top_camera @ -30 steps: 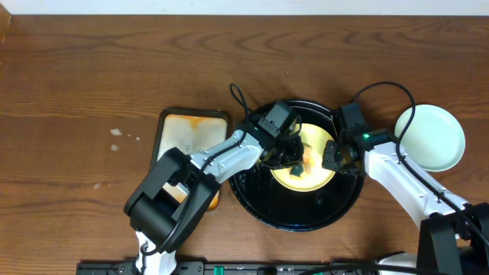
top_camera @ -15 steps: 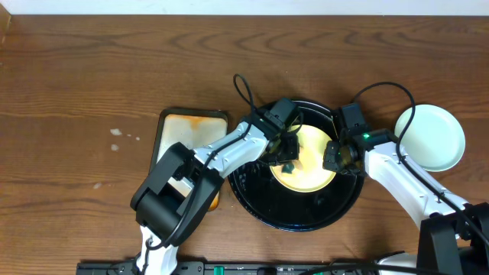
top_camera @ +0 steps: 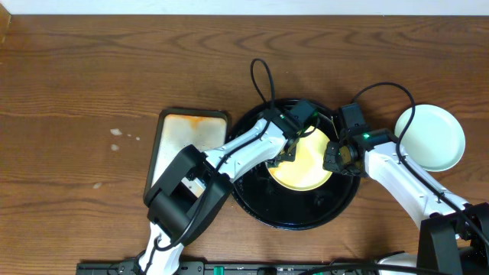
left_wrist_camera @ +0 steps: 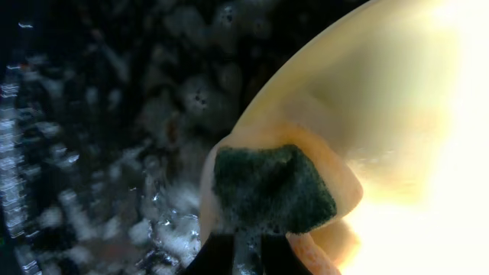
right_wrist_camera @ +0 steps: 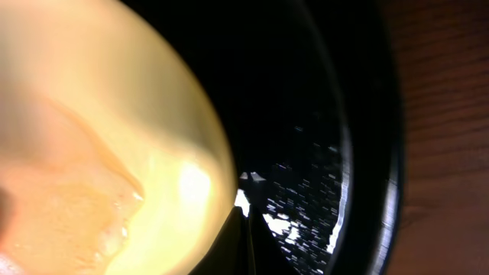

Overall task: Clean dirty plates on tray and stack at the side
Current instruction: 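Scrub the yellow plate held by the right gripper with the sponge, then return the sponge to the soapy dish and release with left gripper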

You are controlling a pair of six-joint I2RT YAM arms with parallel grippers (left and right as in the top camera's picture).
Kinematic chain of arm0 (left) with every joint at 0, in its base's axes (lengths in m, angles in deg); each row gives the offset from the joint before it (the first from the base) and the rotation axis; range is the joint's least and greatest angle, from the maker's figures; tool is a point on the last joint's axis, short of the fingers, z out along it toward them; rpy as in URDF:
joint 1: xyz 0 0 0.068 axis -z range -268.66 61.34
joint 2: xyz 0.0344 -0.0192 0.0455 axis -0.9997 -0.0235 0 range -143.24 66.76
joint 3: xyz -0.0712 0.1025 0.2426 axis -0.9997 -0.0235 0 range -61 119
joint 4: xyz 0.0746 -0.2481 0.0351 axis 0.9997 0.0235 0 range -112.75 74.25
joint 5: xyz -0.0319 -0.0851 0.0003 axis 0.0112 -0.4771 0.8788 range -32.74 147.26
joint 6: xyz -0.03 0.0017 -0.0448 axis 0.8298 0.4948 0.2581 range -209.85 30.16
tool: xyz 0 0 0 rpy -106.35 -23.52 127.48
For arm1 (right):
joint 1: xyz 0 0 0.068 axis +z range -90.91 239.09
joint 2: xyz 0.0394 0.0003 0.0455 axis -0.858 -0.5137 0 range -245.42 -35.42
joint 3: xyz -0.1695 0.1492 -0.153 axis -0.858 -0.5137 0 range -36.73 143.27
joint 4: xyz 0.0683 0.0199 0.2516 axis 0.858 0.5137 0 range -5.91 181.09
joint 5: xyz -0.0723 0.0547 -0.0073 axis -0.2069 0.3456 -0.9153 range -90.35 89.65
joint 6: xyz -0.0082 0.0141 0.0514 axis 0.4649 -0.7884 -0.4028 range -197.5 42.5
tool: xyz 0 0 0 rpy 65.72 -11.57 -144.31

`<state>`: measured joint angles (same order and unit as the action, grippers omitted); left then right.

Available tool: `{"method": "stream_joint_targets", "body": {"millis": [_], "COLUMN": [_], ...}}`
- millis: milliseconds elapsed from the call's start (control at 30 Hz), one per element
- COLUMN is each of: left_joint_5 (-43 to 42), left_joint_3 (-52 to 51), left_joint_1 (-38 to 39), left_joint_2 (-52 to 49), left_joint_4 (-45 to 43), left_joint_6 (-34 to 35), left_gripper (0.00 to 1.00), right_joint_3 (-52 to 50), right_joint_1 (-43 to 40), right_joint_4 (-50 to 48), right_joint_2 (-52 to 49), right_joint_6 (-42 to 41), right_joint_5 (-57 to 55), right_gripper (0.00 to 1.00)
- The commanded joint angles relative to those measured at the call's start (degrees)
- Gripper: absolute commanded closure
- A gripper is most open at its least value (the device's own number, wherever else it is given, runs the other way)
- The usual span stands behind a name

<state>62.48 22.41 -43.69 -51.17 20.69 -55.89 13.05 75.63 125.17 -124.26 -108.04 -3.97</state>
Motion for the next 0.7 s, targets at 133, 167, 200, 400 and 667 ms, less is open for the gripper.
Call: {"method": "stream_joint_targets", "body": {"millis": [133, 167, 200, 400, 667], "left_joint_5": [11.61, 11.61, 11.58, 11.56, 11.56], "left_joint_3": [9.49, 9.88, 9.92, 9.92, 9.77], "left_joint_1": [-1.84, -2.03, -2.16, -5.55, -18.84], "left_joint_2": [1.84, 2.78, 3.54, 13.09, 22.18], "left_joint_4": [8.04, 8.39, 8.41, 12.33, 22.05], "left_joint_6": [-1.14, -1.11, -1.11, -0.37, -0.28], "left_gripper": [0.92, 0.92, 0.92, 0.92, 0.85], "right_joint_3": [0.85, 0.85, 0.85, 0.85, 0.83], "right_joint_1": [-0.33, -0.33, -0.33, -0.33, -0.39], "right_joint_4": [0.11, 0.09, 0.09, -2.12, -6.67], "right_joint_2": [0.76, 0.76, 0.76, 0.76, 0.7], "right_joint_6": [0.59, 0.61, 0.59, 5.4, 16.09], "right_joint_5": [-0.5, -0.5, -0.52, 0.63, 7.13], "right_gripper": [0.99, 0.99, 0.99, 0.98, 0.69]}}
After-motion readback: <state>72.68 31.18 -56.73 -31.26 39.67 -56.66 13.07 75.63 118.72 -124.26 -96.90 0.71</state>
